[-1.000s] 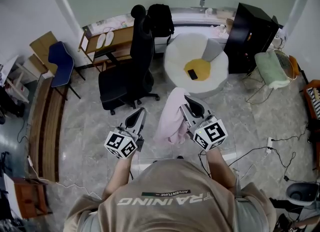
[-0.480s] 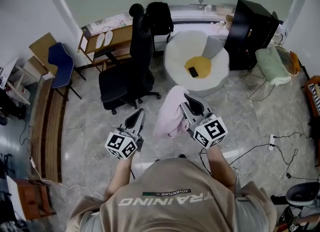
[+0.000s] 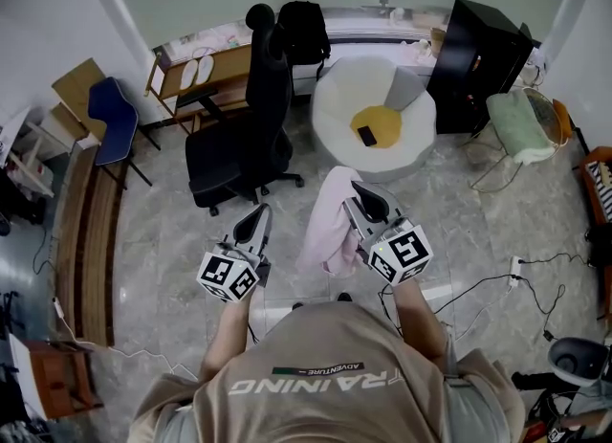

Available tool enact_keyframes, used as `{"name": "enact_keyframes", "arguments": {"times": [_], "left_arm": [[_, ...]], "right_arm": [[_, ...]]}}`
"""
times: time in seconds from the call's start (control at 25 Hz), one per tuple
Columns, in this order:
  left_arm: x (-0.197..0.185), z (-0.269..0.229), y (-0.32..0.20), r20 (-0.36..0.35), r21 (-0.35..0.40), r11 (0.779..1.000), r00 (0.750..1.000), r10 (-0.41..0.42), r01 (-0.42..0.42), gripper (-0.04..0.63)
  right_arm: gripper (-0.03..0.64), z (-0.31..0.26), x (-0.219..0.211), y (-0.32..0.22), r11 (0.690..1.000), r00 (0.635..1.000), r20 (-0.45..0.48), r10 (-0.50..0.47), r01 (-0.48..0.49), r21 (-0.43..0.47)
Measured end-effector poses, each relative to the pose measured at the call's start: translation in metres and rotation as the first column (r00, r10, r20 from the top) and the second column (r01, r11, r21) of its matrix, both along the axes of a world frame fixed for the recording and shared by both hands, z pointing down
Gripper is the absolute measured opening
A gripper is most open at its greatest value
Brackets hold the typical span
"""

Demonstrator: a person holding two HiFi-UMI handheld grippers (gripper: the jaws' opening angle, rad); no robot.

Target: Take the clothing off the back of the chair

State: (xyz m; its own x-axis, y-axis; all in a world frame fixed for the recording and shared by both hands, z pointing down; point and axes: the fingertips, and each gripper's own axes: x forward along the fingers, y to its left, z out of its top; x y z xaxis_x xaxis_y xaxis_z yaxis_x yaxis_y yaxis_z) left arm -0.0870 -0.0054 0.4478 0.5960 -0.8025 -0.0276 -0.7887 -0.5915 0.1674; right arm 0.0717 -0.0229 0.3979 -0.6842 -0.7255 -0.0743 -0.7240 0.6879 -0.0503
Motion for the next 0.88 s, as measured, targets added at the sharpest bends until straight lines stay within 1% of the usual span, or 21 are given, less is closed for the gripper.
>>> {"name": "enact_keyframes", "arguments": {"times": [0.32,0.72,0.88], "left_arm": [[0.0036,-0.0041,0.0018,0.007,0.013,1.000,1.000,0.025,-0.025,0.014],[0.0072,-0.0092,0.0017,0.008,0.022,0.999,1.000,0.025,-0.025,0.014],[0.0056,-0.0094,0.0041,0.007,0.016,1.000,1.000,0.026,-0.026,0.012]], "right_arm": [[0.077,0.0030,0.0066,0.0016,1.000,1.000,0.004,0.027,-0.027,0.002],[0.077,-0.0007,0.0076,0.0007,1.000,1.000,-0.007,0.019,-0.019,0.009],[0.077,0.0029,0.0043,0.0011,1.000,1.000,-0.008,0.014,-0.014,-0.003]]}}
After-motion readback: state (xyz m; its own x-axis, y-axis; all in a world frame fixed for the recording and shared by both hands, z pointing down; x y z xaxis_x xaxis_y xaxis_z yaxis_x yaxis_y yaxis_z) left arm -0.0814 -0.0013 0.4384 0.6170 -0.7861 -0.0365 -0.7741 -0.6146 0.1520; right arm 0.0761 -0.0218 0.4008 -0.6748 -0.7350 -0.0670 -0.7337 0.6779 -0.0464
